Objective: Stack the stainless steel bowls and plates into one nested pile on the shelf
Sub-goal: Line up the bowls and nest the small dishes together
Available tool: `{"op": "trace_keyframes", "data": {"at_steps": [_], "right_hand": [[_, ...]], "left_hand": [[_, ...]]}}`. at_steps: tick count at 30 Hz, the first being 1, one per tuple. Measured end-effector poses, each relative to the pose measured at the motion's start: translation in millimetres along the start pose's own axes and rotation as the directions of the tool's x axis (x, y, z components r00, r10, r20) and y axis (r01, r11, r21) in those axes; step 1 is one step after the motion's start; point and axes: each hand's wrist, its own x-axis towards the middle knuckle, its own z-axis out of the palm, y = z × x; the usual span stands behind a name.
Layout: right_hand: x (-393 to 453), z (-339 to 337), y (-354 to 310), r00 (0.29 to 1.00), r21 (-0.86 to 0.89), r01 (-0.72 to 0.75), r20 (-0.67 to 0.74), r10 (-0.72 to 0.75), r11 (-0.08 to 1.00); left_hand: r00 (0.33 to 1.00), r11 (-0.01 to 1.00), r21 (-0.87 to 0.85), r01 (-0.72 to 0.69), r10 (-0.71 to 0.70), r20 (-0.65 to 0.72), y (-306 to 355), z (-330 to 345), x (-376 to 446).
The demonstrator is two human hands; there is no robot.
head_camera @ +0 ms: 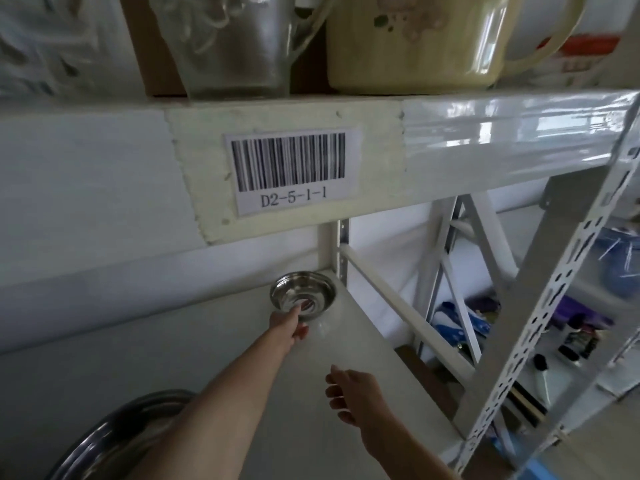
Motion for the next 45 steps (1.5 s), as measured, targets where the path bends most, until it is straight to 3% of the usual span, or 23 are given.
{"op": "trace_keyframes", "data": {"at_steps": [18, 26, 35, 45], "right_hand": [[-8, -6, 13, 1.000, 0.012, 0.005, -0.002, -0.005, 1.000], [-23, 7, 6, 1.000, -0.058, -0.016, 0.016, 0.017, 0.998], [-41, 39, -3, 0.996, -0.134, 0.008, 0.091, 0.004, 0.991], [-58, 85, -21, 0.986, -0.196, 0.045, 0.168, -0.012, 0.980]], "left_hand": [[0.998, 0.993, -0.119, 0.008, -0.015, -0.066, -1, 1, -17], [0.996, 0.994, -0.105, -0.012, 0.003, -0.084, 2, -37, -57], [0.992, 0.985, -0.123, -0.123, 0.120, -0.036, 28, -85, -124], [0.976, 0.958, -0.200, -0.206, 0.187, -0.112, 44, -149, -178]]}}
